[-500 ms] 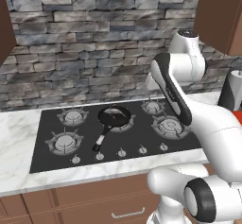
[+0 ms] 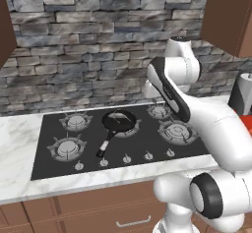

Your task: Place the fish on the plate and place the carrot on the same plate.

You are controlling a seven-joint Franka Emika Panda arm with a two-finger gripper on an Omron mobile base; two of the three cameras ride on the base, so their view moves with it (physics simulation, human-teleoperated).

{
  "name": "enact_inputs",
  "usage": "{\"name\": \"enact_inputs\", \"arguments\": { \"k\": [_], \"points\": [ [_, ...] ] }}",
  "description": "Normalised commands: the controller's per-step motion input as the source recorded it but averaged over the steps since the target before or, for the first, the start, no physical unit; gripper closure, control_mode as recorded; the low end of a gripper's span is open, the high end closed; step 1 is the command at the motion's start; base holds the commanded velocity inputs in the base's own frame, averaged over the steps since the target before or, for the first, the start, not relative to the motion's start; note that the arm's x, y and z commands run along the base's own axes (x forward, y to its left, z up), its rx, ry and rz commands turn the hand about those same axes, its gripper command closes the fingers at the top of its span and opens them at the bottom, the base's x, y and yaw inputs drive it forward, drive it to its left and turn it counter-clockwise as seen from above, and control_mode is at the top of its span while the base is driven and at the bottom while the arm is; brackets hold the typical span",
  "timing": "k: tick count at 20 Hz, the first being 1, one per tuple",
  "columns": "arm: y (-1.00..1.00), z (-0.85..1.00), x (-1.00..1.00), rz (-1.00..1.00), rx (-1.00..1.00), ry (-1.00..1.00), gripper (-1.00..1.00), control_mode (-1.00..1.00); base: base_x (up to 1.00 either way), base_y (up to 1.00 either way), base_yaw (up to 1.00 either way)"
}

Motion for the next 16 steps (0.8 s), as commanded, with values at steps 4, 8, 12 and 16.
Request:
{"name": "enact_inputs", "arguments": {
  "k": [4, 8, 12, 16],
  "points": [
    [0.23, -0.39, 0.57, 0.16, 0.0, 0.06, -1.0, -1.0, 0.0, 0.0, 0.0],
    [0.02, -0.45, 0.51, 0.23, 0.0, 0.0, -1.0, -1.0, 0.0, 0.0, 0.0],
    [0.25, -0.4, 0.72, 0.21, 0.0, 0.04, -1.0, -1.0, 0.0, 0.0, 0.0],
    [0.34, -0.35, 0.7, 0.2, 0.0, 0.09, -1.0, -1.0, 0.0, 0.0, 0.0]
  ]
}}
